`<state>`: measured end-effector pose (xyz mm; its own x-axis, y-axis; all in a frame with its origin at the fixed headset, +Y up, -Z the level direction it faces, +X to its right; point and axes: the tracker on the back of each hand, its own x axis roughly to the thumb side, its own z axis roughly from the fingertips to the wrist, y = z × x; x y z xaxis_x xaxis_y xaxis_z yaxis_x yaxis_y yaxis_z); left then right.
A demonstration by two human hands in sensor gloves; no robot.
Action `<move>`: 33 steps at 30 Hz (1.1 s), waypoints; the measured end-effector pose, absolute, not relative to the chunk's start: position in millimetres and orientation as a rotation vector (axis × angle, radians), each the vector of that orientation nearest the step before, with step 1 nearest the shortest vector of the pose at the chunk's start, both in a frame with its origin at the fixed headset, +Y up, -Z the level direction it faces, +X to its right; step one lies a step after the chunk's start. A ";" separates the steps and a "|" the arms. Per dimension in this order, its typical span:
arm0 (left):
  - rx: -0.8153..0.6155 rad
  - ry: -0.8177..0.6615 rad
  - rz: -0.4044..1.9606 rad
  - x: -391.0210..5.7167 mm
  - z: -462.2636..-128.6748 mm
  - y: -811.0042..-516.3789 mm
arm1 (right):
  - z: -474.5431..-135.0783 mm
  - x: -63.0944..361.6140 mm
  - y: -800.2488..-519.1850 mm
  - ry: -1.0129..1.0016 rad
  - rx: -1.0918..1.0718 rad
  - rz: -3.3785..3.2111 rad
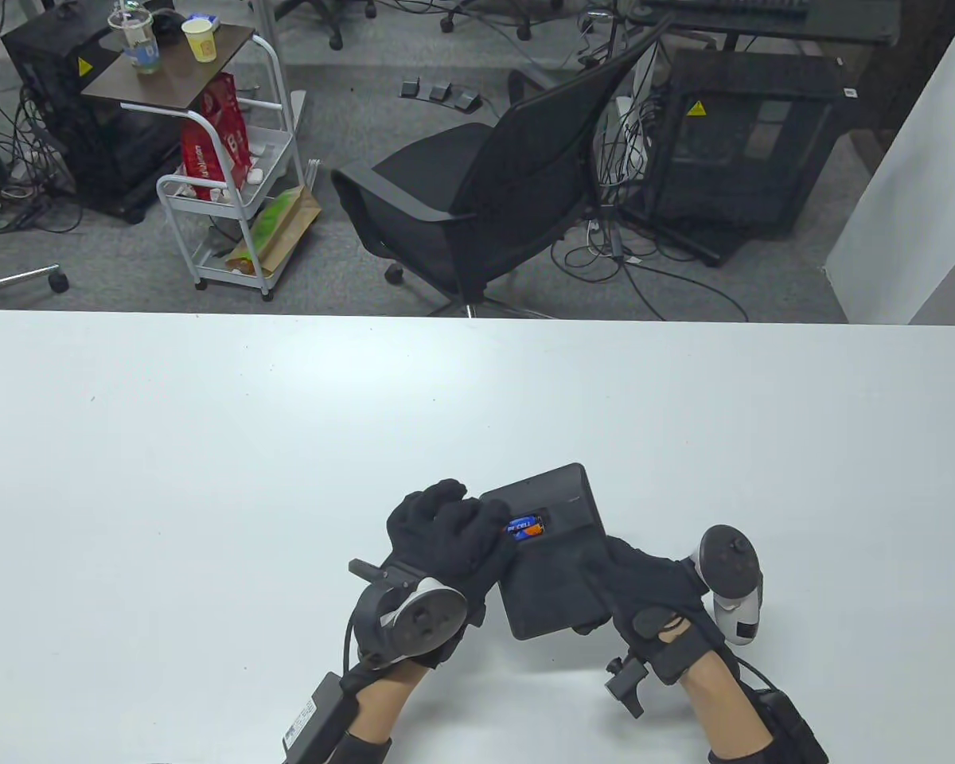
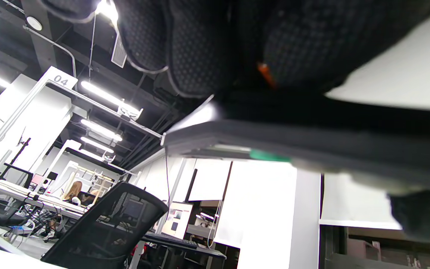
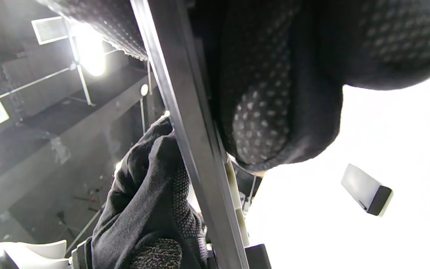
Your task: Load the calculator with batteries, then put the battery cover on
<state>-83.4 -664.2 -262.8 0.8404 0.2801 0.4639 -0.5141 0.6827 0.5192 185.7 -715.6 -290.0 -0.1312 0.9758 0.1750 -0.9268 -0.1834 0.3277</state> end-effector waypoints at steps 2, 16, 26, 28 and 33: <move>0.688 -0.361 0.453 -83.2 -262.6 -663.2 | -290.2 186.0 -715.4 0.150 0.406 1.714; 0.671 -0.371 0.433 -80.1 -257.1 -652.8 | -291.6 190.2 -713.5 0.162 0.438 1.690; 0.423 -0.435 0.783 -104.7 -279.7 -654.6 | -294.2 189.0 -713.0 0.195 0.558 1.670; 0.329 -0.419 0.853 -106.5 -284.4 -656.7 | -294.2 188.2 -713.0 0.196 0.569 1.669; 0.079 -0.322 1.067 -112.2 -296.8 -671.8 | -293.9 185.1 -712.9 0.174 0.597 1.682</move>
<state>-112.2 -671.8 -296.8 0.4412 0.8470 0.2966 -0.8698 0.4850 -0.0910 185.1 -712.9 -293.9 -0.0854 0.9541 0.2871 -0.8754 -0.2095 0.4357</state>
